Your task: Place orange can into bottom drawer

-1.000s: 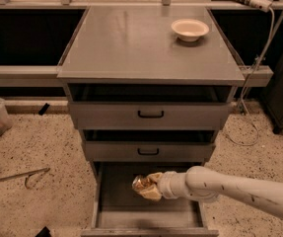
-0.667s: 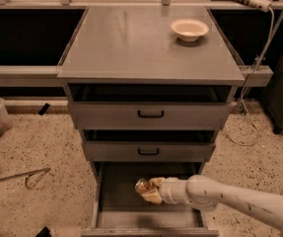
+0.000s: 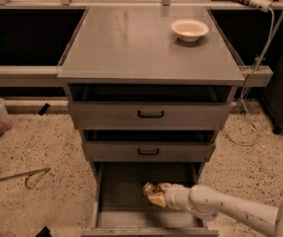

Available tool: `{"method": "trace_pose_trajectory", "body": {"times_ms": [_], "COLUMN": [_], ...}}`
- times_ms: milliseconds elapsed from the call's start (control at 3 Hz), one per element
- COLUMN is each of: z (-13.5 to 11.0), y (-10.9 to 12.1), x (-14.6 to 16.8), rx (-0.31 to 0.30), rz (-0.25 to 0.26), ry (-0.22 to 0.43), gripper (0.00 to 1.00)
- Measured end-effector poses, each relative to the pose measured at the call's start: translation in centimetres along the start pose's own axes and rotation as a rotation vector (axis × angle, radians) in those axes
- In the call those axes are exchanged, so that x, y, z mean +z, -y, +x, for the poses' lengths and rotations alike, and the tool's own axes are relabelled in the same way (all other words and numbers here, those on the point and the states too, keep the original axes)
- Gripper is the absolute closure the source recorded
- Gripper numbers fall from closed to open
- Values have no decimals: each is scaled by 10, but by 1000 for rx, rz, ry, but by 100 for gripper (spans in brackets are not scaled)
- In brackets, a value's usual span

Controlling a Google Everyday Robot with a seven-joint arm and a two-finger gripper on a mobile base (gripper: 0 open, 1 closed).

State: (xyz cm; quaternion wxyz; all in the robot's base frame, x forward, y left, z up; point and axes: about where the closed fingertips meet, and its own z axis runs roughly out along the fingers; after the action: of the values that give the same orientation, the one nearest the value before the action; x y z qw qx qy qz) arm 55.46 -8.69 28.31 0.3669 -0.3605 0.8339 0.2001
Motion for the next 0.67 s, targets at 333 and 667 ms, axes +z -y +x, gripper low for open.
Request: {"method": "trace_pose_trajectory", "body": {"times_ms": [333, 667], "z": [0, 34], "y": [0, 1], "x": [0, 23], "rx": [0, 17], "rz": [0, -16], "ry": [0, -24], "gripper": [100, 100]}}
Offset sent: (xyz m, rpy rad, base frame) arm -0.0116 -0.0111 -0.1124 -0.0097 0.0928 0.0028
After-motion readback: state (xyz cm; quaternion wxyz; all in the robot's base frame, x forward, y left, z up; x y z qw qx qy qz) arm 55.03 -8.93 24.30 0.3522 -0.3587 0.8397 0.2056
